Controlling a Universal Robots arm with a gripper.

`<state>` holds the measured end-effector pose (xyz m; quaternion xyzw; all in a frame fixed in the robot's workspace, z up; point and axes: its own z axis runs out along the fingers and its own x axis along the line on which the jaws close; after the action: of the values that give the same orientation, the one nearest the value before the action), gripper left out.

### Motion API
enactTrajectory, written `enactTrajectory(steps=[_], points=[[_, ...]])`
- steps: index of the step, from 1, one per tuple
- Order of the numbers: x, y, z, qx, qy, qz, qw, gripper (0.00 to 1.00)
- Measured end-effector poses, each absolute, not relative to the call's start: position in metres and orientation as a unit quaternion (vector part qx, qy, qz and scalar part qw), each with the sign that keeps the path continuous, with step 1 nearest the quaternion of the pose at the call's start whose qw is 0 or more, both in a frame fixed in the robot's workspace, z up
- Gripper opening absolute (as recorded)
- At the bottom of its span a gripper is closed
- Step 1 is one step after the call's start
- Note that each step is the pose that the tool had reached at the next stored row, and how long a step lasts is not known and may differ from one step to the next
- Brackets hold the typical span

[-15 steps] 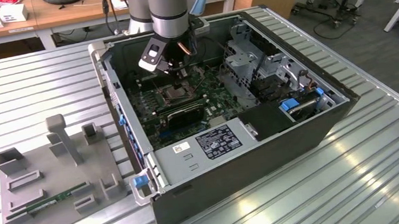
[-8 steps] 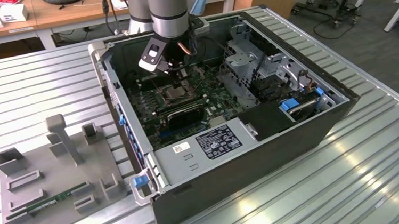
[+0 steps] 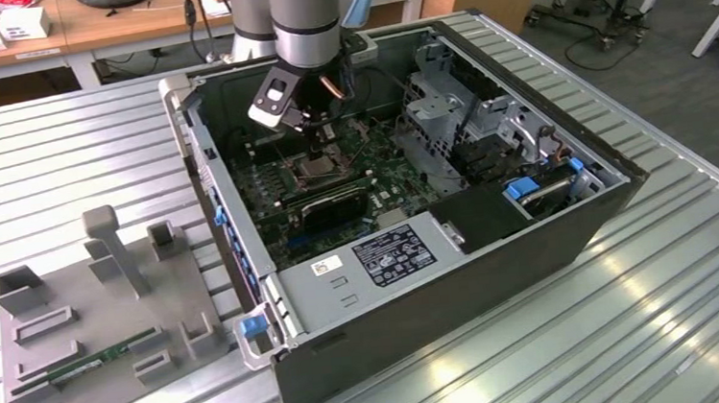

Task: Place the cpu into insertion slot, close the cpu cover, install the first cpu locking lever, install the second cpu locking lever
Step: 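Place the cpu into insertion slot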

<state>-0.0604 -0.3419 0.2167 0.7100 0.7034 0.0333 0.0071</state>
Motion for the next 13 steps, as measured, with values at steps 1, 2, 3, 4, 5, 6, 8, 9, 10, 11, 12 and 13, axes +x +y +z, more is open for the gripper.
enactTrajectory(steps=[1,2,3,4,5,6,8,9,10,11,12,13], points=[[-0.0604,-0.3419,0.2167,0.71,0.703,0.033,0.007,0.11],[-0.0604,-0.3419,0.2166,0.71,0.703,0.033,0.007,0.11],[-0.0604,-0.3419,0.2166,0.71,0.703,0.033,0.006,0.11],[-0.0603,-0.3419,0.2166,0.71,0.703,0.032,0.006,0.11],[-0.0601,-0.3419,0.2163,0.71,0.703,0.032,0.006,0.11],[-0.0599,-0.3418,0.2158,0.71,0.703,0.033,0.006,0.11],[-0.0597,-0.3419,0.2145,0.71,0.703,0.032,0.006,0.11],[-0.0597,-0.3419,0.2138,0.71,0.703,0.032,0.006,0.11],[-0.0596,-0.3419,0.2131,0.71,0.703,0.032,0.006,0.11],[-0.0595,-0.3419,0.2123,0.71,0.703,0.032,0.006,0.11],[-0.0594,-0.3419,0.2116,0.71,0.703,0.032,0.006,0.11],[-0.0593,-0.3419,0.2109,0.71,0.703,0.032,0.006,0.11]])
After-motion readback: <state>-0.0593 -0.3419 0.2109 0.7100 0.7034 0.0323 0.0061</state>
